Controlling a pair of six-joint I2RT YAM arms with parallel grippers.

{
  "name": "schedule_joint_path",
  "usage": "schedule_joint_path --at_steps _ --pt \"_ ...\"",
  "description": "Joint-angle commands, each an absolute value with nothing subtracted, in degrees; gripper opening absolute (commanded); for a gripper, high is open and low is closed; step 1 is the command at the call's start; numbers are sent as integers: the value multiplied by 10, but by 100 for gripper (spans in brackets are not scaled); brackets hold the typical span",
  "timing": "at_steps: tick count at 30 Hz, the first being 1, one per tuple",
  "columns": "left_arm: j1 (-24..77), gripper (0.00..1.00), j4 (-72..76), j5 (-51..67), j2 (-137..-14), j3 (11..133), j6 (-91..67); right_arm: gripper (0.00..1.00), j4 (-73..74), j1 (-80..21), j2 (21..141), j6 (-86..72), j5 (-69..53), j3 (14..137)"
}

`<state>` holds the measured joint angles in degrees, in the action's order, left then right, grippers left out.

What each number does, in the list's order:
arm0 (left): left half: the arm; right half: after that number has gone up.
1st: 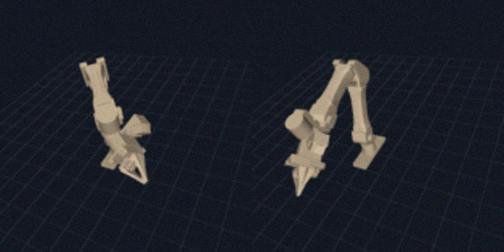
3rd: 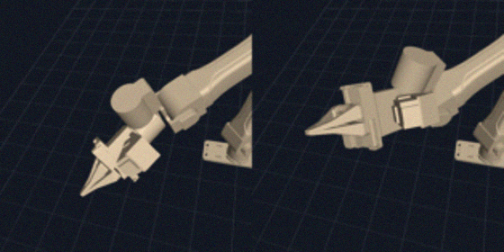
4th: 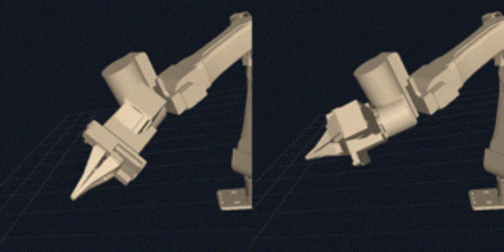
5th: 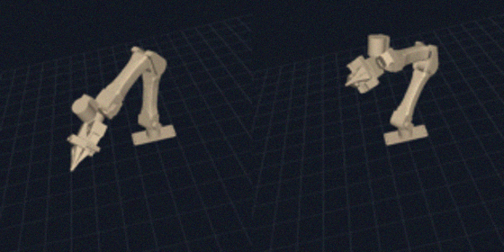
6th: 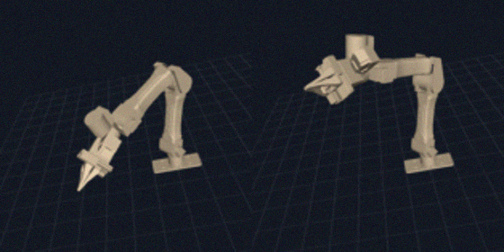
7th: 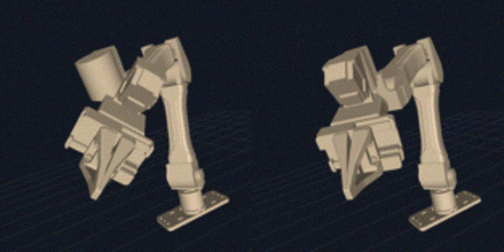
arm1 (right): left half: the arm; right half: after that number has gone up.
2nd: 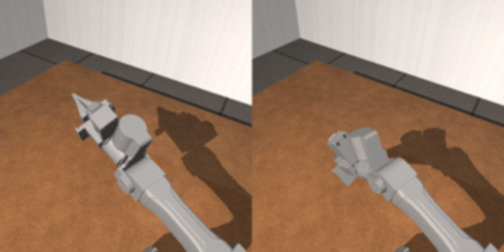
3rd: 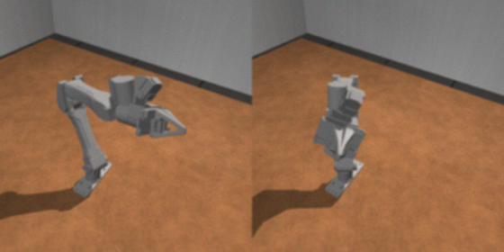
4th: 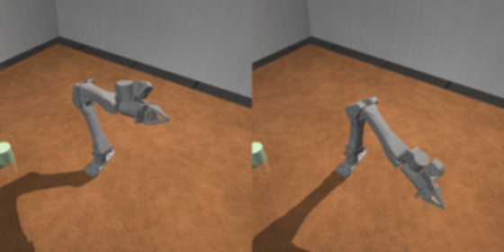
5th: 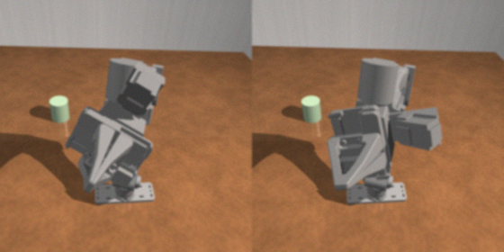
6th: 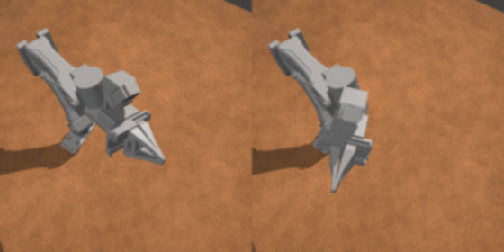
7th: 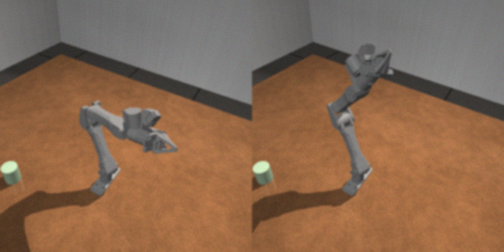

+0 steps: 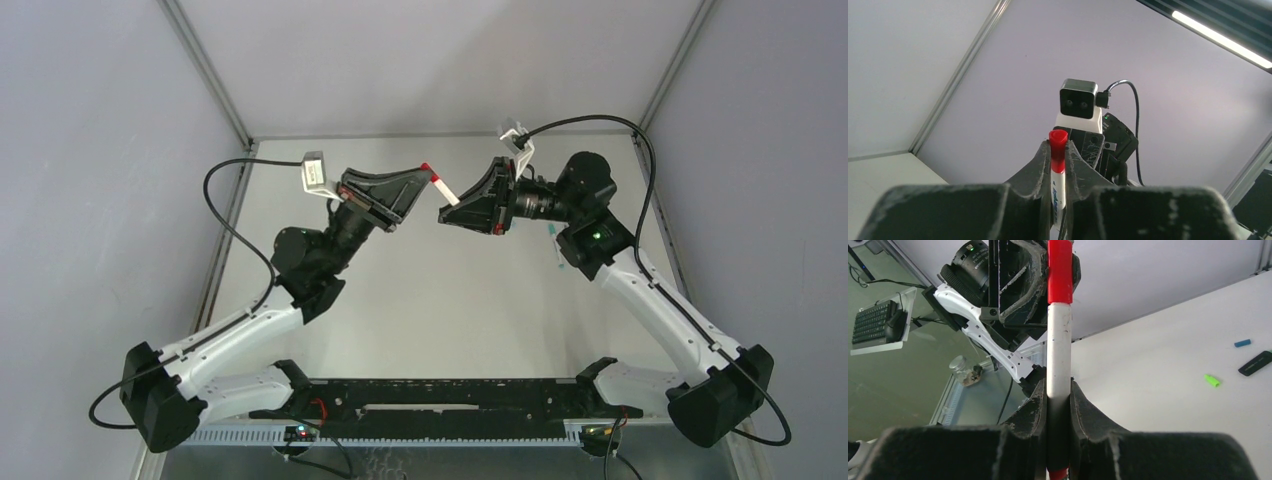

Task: Insert the pens into the pen caps
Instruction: Press the pen cap onto the pen.

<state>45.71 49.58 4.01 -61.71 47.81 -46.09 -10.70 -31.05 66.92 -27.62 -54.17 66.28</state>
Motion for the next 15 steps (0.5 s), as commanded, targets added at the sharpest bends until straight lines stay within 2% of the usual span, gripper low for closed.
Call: schedule_joint_path --at_steps 1,15 --pt "487 17 428 127 -632 465 -463 0 -181 -318 657 -306 -556 653" --pt "487 57 444 128 -596 406 -440 0 -226 -310 639 -338 -548 610"
